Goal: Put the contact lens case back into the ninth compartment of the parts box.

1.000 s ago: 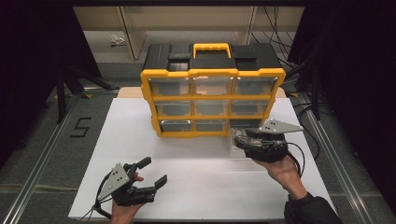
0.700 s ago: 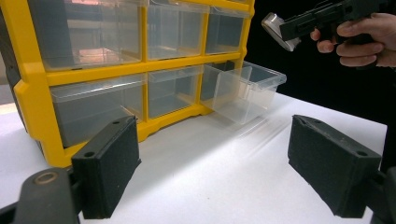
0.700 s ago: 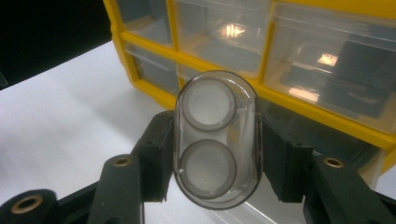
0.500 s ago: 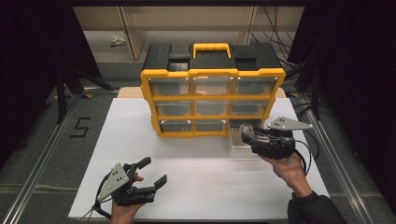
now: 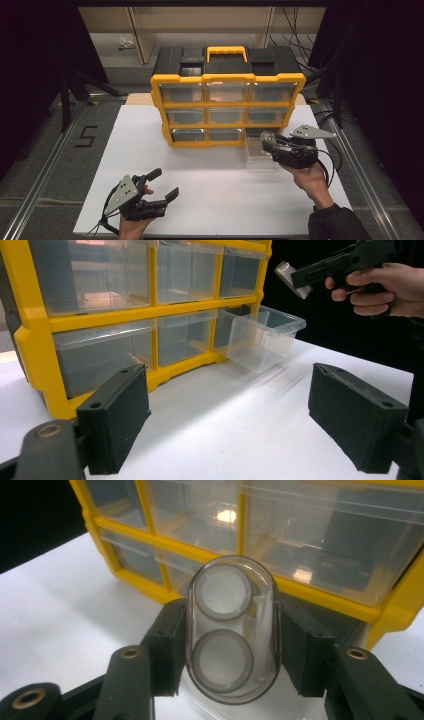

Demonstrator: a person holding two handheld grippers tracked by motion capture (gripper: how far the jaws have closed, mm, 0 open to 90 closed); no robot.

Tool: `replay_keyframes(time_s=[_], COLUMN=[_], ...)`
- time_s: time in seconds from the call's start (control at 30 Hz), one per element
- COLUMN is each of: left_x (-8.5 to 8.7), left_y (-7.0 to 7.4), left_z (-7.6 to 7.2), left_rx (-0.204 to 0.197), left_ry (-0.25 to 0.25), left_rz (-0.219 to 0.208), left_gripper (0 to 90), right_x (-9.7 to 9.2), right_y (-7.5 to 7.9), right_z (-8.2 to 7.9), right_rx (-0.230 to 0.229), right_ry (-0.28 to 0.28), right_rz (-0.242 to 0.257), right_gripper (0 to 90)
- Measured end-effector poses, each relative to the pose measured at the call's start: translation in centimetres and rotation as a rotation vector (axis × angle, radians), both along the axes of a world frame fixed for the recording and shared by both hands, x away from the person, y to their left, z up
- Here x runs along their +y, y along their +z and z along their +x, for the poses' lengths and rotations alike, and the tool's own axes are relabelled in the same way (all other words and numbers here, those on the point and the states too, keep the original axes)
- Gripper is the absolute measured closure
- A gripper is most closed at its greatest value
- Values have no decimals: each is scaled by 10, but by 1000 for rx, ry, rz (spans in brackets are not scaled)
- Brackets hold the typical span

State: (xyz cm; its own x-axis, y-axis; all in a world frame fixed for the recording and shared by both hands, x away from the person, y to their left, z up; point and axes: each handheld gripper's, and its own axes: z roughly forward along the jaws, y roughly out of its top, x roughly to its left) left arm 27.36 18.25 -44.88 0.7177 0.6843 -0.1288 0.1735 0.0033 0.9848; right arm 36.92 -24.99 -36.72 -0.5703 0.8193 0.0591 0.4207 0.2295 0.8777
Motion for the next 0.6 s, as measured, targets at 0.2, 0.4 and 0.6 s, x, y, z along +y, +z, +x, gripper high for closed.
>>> replay_keyframes(time_s=[0.2, 0.4, 0.6], left_x=[0, 0, 0], left_y=[0, 0, 0], left_z=[0, 1, 0], left_rx=[2, 3, 3], left_ry=[0, 0, 0], left_rz=[0, -1, -1], left_gripper=[163, 163, 163], right_x=[-5, -8, -8], right_y=[-9, -16, -20], right_z=[6, 10, 12], right_rx=[2, 9, 14], right_ry=[-24, -54, -59], right_rz=[4, 8, 1], right_gripper=[495, 495, 495])
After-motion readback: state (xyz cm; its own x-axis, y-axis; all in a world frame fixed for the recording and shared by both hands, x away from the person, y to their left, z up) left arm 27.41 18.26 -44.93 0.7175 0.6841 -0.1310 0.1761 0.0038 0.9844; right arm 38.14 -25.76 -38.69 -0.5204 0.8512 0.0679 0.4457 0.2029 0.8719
